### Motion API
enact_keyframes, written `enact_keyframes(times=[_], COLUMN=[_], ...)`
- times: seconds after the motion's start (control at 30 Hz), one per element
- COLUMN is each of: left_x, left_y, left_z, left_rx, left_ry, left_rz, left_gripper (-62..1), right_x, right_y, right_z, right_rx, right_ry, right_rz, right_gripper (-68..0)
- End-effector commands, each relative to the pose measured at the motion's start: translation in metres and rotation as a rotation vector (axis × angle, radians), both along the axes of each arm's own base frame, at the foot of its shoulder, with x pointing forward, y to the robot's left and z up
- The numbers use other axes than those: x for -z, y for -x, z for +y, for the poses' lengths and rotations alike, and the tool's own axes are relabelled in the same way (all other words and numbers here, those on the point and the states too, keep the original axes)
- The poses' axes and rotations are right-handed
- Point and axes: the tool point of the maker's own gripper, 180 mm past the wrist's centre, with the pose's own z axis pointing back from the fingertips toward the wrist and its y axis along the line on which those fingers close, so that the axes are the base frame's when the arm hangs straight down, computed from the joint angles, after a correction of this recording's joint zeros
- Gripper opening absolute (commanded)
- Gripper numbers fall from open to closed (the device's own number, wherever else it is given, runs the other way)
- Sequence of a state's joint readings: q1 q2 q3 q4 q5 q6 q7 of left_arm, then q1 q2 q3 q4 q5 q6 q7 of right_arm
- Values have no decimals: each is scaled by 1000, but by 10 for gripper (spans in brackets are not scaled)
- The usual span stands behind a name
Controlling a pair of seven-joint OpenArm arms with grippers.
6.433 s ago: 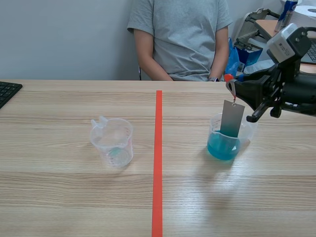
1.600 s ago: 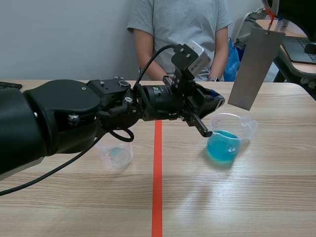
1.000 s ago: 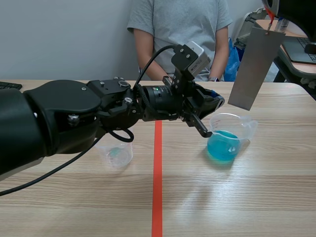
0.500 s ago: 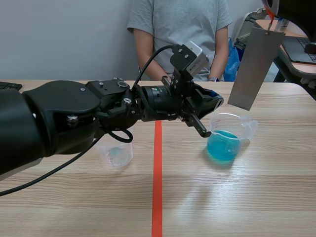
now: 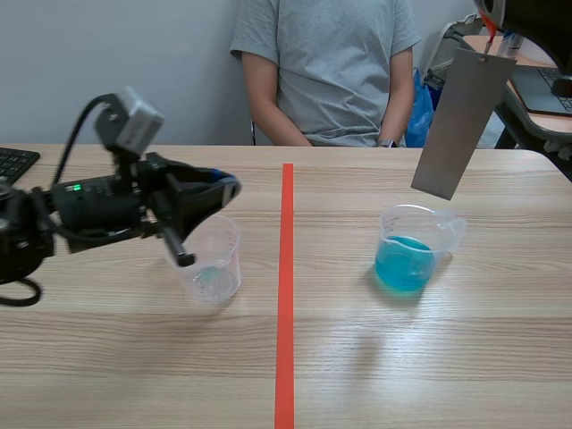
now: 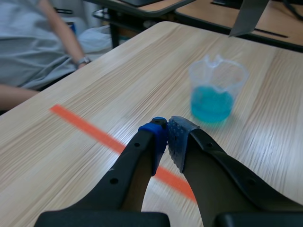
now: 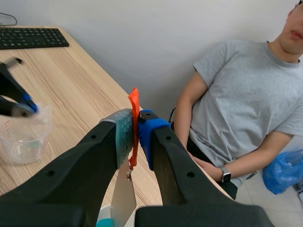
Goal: Do the redox reaction experiment.
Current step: 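Raise the plate and point at it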
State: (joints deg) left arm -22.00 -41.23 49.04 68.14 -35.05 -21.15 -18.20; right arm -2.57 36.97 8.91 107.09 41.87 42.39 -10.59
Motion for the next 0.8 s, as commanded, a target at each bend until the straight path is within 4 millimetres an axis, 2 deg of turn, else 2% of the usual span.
enact_keyframes(times=[0.0, 0.2, 0.33, 0.5, 0.77], left_x=[-1, 19, 42, 70, 93], left_y=[8, 50, 87, 138, 199], left_z=[20, 101, 140, 170, 193], left_rx=[-35, -181, -288, -415, -616], left_ry=[19, -41, -73, -105, -81], left_rz=[1, 67, 155, 277, 405], left_gripper=[-558, -558, -558, -558, -558], right_x=[-13, -13, -13, -12, -11], right_y=[1, 1, 1, 1, 1], right_z=[2, 2, 2, 2, 2], right_rx=[-20, -20, -20, -19, -17], right_ry=[-5, -5, -5, -2, -1], right_rz=[-38, -38, -38, -35, -32], right_gripper=[-660, -660, -660, -660, -660])
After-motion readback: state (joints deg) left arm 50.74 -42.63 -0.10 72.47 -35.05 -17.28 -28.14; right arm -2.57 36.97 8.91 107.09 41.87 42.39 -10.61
